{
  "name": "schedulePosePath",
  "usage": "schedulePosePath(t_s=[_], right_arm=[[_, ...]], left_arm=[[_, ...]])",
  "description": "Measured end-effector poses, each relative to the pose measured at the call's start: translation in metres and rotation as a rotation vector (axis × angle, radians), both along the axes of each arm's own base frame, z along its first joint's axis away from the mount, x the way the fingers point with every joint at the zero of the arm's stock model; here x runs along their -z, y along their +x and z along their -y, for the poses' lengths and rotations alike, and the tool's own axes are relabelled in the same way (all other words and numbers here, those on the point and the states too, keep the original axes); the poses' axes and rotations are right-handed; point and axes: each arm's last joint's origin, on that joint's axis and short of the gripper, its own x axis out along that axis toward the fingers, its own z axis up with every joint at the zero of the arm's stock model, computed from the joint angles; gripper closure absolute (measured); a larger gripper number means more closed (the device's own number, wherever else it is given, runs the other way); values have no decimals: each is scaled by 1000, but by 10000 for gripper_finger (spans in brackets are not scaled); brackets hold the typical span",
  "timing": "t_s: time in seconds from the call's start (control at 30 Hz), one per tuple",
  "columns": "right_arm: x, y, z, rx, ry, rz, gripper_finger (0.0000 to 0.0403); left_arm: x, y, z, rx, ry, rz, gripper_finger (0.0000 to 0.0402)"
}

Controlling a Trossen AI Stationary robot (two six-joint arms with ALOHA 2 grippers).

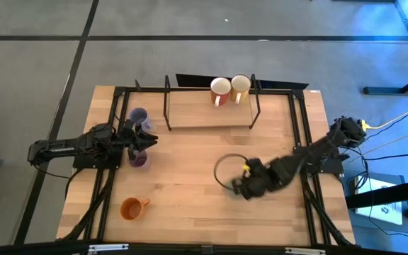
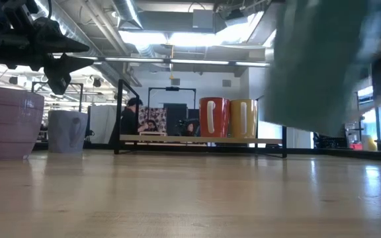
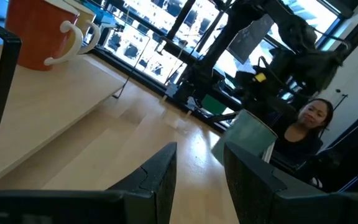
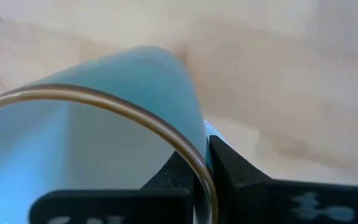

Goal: Place coffee mugs
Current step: Put the light blue mug on the shelf

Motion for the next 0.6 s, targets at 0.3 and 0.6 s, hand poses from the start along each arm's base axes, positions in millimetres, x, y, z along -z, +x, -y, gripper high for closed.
schedulePosePath(t_s=[0.3,0.6], right_arm=[[14,40,62,-65,-45,-77,398],[18,86,89,-155,-28,-167,396]], left_arm=[[0,0,0,0,0,3,276],[0,0,0,-2,0,4,276]])
